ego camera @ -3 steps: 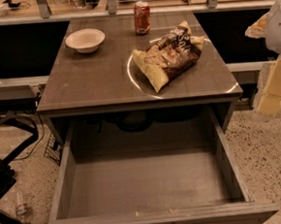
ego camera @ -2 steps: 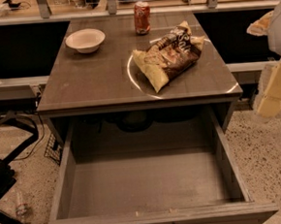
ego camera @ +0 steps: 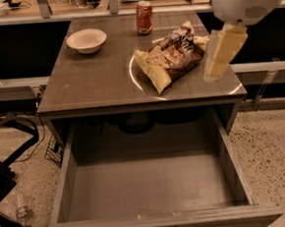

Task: Place brown chip bag into top drawer

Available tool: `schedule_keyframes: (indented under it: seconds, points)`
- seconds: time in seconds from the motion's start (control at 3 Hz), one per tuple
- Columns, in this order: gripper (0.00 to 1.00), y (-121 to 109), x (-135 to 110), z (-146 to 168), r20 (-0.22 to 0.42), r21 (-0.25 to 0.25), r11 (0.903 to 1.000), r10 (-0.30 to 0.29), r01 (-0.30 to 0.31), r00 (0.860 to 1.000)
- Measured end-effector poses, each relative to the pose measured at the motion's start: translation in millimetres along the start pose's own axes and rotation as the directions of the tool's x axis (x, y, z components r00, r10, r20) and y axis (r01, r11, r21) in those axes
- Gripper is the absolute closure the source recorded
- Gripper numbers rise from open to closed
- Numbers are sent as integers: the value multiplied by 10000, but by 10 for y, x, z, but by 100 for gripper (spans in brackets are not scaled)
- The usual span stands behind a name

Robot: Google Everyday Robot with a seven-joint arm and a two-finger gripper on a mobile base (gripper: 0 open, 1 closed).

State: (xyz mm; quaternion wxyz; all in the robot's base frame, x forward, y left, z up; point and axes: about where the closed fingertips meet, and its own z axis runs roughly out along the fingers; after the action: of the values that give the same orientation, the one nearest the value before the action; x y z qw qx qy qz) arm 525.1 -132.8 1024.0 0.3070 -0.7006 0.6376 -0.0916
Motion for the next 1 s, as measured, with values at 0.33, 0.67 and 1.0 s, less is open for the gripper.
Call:
schedule_keyframes:
  seconds: [0.33, 0.67, 1.0]
  points:
    - [0, -371, -414, 186, 768, 413, 9758, -2173, 2147, 9731]
    - [0, -376, -401, 245, 760, 297, 9759, -2177, 2161, 9730]
    - [0, -431, -285, 734, 728, -632, 9676, -2397, 2443, 9681]
